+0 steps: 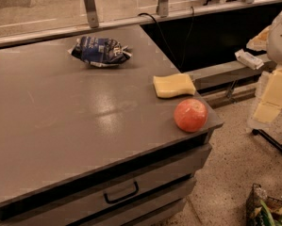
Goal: Move sponge near blue chip bag
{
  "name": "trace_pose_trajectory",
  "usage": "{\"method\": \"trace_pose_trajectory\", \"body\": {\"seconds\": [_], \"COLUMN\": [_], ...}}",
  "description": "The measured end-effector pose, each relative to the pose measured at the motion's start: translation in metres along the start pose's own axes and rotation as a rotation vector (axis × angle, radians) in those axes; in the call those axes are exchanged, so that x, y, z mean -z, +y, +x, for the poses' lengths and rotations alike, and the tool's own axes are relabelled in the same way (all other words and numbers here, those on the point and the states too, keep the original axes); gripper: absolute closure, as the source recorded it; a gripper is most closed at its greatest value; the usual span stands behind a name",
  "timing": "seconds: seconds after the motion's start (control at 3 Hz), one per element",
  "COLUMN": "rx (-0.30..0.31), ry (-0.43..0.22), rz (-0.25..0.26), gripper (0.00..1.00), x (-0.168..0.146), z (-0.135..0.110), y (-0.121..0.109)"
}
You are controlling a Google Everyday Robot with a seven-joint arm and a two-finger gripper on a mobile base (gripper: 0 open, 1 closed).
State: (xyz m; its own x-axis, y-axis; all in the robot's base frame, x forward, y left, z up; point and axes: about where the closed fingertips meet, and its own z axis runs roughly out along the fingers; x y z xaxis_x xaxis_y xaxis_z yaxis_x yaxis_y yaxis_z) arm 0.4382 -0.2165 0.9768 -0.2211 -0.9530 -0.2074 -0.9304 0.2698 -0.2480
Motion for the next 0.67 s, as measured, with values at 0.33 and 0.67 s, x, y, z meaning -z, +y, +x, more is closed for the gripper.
{"method": "trace_pose_trajectory", "body": {"seconds": [0.33,0.67], "rx": [0.0,0.091], "ry": [0.0,-0.017], "rz": [0.0,-0.068], "gripper": [0.0,0.0], "x": [0.0,-0.015], "z": [0.0,-0.026], "y": [0.0,-0.028]}}
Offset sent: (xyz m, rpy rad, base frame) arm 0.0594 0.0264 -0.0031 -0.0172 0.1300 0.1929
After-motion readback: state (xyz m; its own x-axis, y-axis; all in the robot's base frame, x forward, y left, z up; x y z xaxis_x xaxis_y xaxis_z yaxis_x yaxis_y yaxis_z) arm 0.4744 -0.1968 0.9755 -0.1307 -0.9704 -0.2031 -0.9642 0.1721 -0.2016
